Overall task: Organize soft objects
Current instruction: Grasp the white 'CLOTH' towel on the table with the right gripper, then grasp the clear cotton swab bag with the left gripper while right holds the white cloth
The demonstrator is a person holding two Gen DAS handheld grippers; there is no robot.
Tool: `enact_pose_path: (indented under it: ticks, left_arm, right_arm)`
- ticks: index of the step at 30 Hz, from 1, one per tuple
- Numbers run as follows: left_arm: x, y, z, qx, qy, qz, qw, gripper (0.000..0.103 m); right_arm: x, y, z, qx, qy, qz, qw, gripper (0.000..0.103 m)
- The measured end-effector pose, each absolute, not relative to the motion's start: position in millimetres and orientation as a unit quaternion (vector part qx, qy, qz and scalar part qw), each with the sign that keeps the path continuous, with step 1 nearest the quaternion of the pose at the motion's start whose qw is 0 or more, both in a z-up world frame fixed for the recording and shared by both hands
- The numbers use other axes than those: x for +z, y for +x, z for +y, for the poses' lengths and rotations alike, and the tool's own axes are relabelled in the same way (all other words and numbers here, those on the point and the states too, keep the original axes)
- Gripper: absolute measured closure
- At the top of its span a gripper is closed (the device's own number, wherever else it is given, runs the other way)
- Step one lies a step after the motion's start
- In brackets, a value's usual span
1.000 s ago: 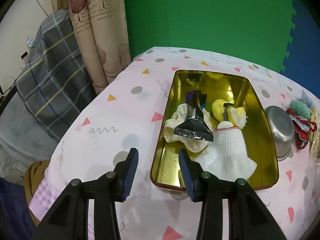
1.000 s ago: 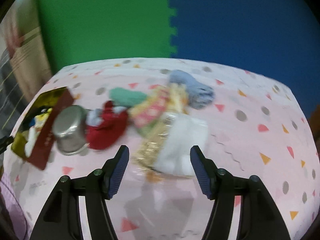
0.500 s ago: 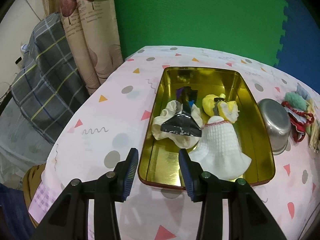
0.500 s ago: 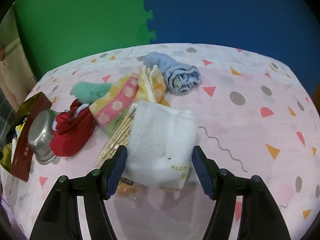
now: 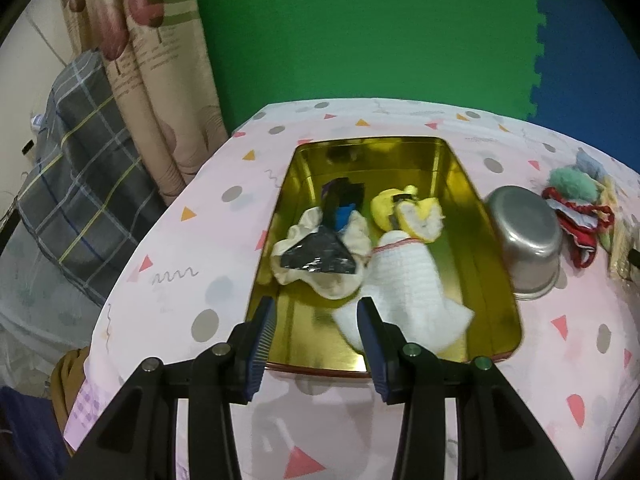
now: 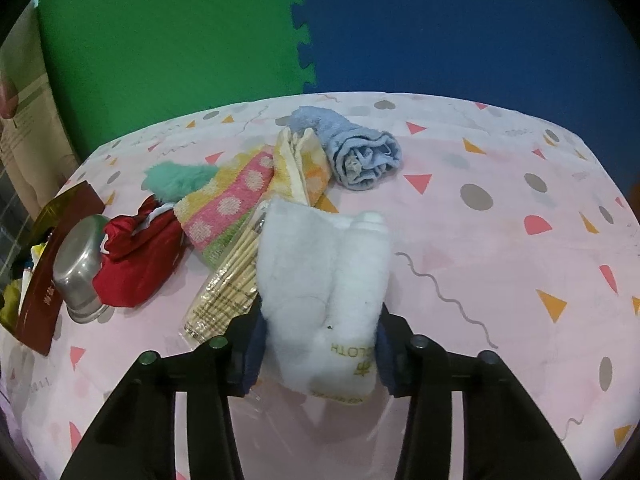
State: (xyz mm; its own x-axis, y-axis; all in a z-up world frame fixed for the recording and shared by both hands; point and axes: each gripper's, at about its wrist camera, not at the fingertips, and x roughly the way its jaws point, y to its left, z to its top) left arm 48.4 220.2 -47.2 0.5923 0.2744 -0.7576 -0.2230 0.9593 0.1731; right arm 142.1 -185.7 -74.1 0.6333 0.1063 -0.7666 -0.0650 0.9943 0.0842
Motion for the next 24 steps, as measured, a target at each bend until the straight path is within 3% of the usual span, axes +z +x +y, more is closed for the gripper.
enact_pose_path:
  ticks: [24]
  left_arm:
    - [-38.0,67.5,26.5,-0.095,0.077,0.43,0.895,0.06]
  right_arm:
    - [-81.3,114.9,-257.2,-0.024,-0.017,0.422,0.906,0.063]
